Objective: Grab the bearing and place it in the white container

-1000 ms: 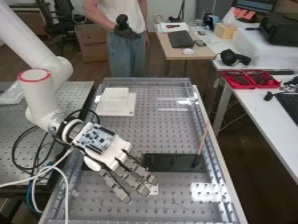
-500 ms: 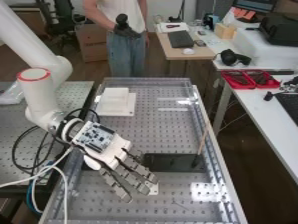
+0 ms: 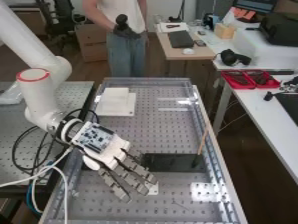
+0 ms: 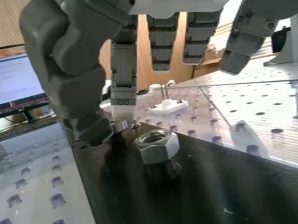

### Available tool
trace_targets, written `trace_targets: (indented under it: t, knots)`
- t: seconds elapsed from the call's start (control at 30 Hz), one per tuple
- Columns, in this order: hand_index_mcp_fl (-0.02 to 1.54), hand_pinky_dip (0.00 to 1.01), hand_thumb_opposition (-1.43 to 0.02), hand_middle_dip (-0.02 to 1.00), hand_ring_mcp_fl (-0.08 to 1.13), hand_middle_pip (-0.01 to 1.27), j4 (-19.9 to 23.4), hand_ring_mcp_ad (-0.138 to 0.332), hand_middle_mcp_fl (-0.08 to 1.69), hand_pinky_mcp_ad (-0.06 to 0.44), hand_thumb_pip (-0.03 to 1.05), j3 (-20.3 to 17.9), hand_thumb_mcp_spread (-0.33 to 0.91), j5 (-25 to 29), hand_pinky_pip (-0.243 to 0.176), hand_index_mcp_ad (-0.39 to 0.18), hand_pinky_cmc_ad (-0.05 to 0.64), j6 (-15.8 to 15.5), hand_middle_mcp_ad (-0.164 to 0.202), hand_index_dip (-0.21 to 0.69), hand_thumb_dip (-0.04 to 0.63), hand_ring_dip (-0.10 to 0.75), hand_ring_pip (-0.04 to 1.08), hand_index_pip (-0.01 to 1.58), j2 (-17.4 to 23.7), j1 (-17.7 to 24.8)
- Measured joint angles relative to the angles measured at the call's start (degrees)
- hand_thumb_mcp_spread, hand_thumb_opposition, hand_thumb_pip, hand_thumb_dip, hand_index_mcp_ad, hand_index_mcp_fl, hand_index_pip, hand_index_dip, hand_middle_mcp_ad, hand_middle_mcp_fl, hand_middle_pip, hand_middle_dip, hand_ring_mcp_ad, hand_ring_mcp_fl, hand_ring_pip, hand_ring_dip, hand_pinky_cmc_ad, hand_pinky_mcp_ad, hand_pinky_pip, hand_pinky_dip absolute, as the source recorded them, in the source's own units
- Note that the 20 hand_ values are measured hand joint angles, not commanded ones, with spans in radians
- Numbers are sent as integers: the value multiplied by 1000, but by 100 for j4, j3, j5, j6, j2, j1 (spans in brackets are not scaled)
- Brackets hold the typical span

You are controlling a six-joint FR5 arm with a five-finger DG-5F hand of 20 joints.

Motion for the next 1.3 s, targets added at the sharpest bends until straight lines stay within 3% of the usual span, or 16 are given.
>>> trace_targets:
  t: [1.3]
  knots:
    - [232, 178, -829, 202, 12, 129, 33, 113, 61, 279, 581, 23, 452, 14, -42, -103, 358, -63, 66, 213, 298, 96, 108, 1414, 30, -11]
